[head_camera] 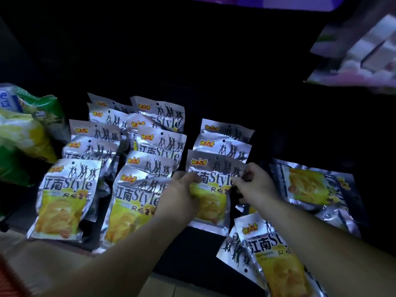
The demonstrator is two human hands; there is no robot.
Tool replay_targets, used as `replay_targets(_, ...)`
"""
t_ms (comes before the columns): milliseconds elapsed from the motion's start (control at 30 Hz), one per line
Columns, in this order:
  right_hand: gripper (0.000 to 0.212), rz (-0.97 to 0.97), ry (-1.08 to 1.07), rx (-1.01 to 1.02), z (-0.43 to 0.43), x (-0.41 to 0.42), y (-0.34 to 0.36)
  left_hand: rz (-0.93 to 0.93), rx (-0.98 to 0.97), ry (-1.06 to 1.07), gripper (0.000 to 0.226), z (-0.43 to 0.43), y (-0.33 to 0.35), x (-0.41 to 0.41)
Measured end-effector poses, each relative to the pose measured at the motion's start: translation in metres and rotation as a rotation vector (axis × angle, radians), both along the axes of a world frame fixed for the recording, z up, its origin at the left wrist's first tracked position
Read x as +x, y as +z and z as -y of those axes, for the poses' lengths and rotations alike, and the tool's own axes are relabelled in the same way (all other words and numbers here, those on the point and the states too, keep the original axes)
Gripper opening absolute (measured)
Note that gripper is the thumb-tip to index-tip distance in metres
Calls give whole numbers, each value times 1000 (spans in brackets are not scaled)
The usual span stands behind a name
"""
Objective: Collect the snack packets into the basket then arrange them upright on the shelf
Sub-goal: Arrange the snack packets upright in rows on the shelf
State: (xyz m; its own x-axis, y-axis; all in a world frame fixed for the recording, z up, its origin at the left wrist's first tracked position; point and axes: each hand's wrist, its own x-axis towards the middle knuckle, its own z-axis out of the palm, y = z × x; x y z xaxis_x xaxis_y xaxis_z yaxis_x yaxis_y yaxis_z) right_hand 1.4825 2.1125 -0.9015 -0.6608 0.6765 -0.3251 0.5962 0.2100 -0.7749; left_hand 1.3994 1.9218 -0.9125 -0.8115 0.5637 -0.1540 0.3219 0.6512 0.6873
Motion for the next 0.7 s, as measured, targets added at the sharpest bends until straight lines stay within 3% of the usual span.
replay_targets(167, 17, 67, -11, 21, -2, -8, -1, -324, 7, -2, 33, 8, 8, 4)
replay_targets(367, 23, 139, -14, 26, 3, -2, 0, 37, -64, -179, 56, 6, 2, 32)
replay_targets(567, 13, 136, 62, 125, -4, 8, 11, -58, -98, -217, 58, 13, -21, 40)
replay_targets(700, 10, 169, 223, 289, 2, 34, 25, -119, -121, -200, 35, 17, -21, 45)
